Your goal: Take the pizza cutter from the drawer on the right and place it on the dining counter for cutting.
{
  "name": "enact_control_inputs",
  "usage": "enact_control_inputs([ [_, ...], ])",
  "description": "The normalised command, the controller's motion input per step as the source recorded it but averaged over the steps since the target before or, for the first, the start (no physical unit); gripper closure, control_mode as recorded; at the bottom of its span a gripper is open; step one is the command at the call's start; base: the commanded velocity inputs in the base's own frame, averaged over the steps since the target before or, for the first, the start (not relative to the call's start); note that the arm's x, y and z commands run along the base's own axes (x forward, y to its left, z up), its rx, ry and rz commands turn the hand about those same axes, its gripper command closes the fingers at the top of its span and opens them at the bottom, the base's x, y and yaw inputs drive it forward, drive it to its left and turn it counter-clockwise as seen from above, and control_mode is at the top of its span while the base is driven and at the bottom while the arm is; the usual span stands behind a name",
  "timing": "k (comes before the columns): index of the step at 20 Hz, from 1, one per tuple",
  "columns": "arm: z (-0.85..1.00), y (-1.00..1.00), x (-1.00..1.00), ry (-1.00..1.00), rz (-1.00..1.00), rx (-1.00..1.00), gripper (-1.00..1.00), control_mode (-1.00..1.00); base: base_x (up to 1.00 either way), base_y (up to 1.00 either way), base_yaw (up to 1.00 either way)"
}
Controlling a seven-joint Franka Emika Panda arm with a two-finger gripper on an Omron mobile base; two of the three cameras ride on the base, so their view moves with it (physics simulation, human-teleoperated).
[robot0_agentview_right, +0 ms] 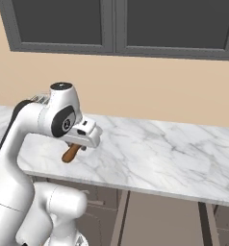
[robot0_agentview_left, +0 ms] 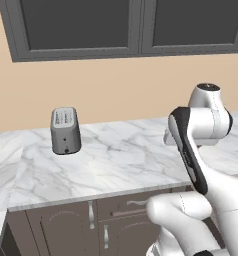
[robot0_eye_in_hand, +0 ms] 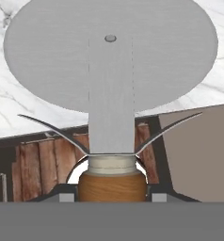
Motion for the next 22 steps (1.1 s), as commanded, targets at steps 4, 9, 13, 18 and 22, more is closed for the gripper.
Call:
enact_control_inputs([
  [4, -0.05, 0.00, 0.01, -0.04, 0.04, 0.00, 1.00, -1.00, 0.00, 0.00, 0.00],
  [9, 0.00, 0.00, 0.00, 0.00, 0.02, 0.00, 1.00, -1.00, 0.00, 0.00, 0.00],
  [13, 0.00, 0.02, -0.04, 0.00, 0.00, 0.00, 1.00, 1.00, -0.22, 0.00, 0.00],
  [18, 0.00, 0.00, 0.00, 0.00, 0.00, 0.00, 1.00, 1.00, -0.92, 0.00, 0.00],
  [22, 0.00, 0.00, 0.00, 0.00, 0.00, 0.00, 1.00, 1.00, -0.80, 0.12, 0.04],
])
